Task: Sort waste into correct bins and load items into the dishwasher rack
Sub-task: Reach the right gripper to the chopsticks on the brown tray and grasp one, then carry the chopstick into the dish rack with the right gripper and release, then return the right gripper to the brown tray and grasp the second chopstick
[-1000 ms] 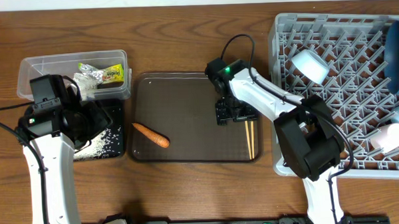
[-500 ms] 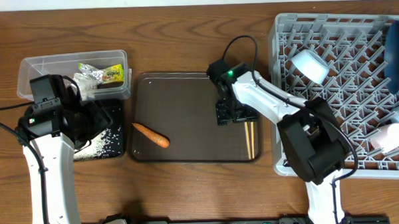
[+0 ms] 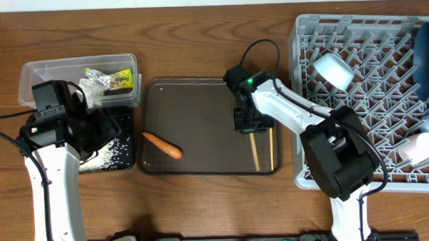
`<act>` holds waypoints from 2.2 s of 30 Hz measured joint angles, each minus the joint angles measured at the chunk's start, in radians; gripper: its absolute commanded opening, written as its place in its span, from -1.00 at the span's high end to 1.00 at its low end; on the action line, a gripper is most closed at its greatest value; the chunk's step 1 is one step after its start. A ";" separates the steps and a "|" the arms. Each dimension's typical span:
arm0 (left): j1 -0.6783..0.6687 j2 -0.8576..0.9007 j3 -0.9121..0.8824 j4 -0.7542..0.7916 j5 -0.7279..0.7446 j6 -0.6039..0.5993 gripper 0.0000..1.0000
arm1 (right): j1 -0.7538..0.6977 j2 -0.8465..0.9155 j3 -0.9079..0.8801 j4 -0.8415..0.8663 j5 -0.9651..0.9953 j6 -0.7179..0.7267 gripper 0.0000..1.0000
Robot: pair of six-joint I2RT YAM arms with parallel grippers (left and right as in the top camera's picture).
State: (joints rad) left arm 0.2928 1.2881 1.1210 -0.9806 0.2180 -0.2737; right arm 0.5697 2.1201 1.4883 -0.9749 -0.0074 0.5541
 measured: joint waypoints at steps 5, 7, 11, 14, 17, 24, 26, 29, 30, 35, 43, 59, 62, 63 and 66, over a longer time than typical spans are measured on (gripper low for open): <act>0.000 0.000 0.000 0.000 0.000 0.000 -0.38 | -0.001 -0.001 0.000 0.001 0.006 0.005 0.97; 0.000 0.000 0.000 0.000 0.000 0.000 -0.38 | -0.003 -0.001 0.000 0.001 0.005 0.005 0.97; 0.000 0.000 0.000 0.000 0.000 0.000 -0.38 | -0.010 -0.002 0.003 -0.005 0.000 0.000 0.97; 0.000 0.000 0.000 0.000 0.000 0.000 -0.38 | -0.028 -0.004 0.009 -0.021 -0.006 -0.018 0.97; 0.000 0.000 0.000 0.000 0.000 0.000 -0.38 | -0.051 -0.014 0.010 -0.051 0.000 -0.041 0.98; 0.000 0.000 0.000 0.000 0.000 0.000 -0.38 | -0.108 -0.212 0.026 -0.108 0.011 -0.147 0.97; 0.000 0.000 0.000 0.000 0.000 0.000 -0.38 | -0.138 -0.288 0.043 -0.145 0.027 -0.171 0.97; 0.000 0.000 0.000 0.000 0.000 0.000 -0.38 | -0.196 -0.358 0.055 -0.206 0.054 -0.192 0.98; 0.000 0.000 0.000 0.000 0.000 0.000 -0.38 | -0.218 -0.366 0.055 -0.220 0.060 -0.198 0.97; 0.000 0.000 0.000 0.000 0.000 0.000 -0.38 | -0.309 -0.359 0.034 -0.241 0.079 -0.237 0.97; 0.000 0.000 0.000 -0.003 0.000 0.000 -0.38 | -0.343 -0.359 -0.120 -0.150 0.084 -0.270 0.97; 0.000 0.000 0.000 -0.006 0.000 0.000 -0.38 | -0.363 -0.370 -0.143 -0.166 0.068 -0.288 0.09; 0.000 0.000 0.000 -0.008 0.000 0.000 -0.38 | -0.358 -0.393 -0.111 -0.146 0.071 -0.299 0.03; 0.000 0.000 0.000 -0.008 0.000 0.000 -0.38 | -0.352 -0.401 -0.098 -0.129 0.067 -0.303 0.03; 0.000 0.000 0.000 -0.008 0.000 0.000 -0.38 | -0.341 -0.435 -0.072 -0.076 0.050 -0.325 0.02</act>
State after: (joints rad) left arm 0.2928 1.2884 1.1213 -0.9886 0.2180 -0.2733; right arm 0.2287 1.6855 1.4166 -1.0508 0.0422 0.2295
